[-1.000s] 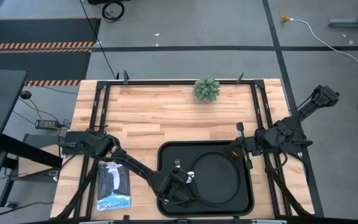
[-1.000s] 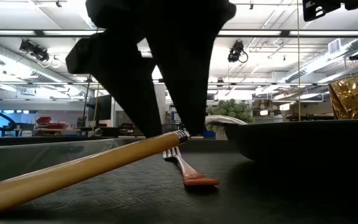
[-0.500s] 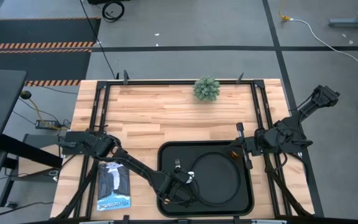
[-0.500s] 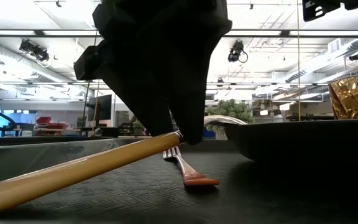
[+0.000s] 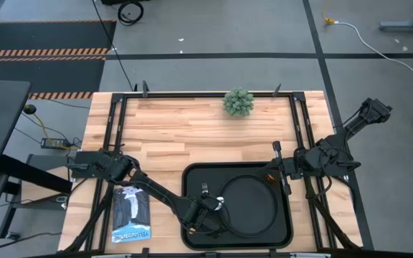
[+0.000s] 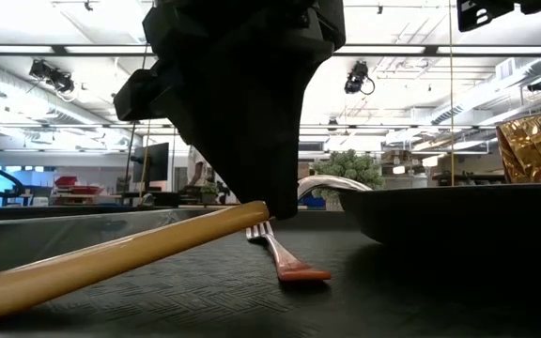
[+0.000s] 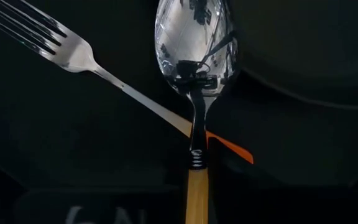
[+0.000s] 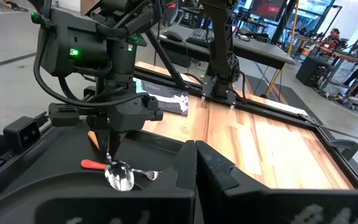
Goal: Pick and place plate/cup/fork/spoon on tray
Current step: Put the yellow spoon to the left orange fork on the black tray
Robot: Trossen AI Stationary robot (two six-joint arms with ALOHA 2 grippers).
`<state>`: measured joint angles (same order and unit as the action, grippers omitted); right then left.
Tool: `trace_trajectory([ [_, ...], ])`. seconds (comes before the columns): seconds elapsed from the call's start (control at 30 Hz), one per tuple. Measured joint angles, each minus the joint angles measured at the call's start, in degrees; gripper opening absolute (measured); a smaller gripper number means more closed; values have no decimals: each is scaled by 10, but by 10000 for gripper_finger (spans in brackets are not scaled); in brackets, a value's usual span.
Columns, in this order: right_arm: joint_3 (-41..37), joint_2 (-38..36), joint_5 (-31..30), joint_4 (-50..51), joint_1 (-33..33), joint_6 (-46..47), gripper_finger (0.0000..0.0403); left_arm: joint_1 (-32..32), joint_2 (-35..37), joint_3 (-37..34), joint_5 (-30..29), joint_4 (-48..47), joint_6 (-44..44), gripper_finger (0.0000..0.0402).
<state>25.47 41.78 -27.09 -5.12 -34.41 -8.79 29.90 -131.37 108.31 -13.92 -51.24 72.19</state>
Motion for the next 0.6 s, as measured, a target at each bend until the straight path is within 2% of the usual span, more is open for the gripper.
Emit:
trace_trajectory([
  [0.2,0,0,0,0,0,-1,6,-4,3,2,0,-14,0,50],
  [0.37,0,0,0,0,0,-2,6,-5,8,45,2,-104,16,51],
  [0.47,0,0,0,0,0,-2,6,-4,8,85,3,-192,62,51],
  [0.6,0,0,0,-2,0,-2,6,-5,10,102,36,-246,141,52],
])
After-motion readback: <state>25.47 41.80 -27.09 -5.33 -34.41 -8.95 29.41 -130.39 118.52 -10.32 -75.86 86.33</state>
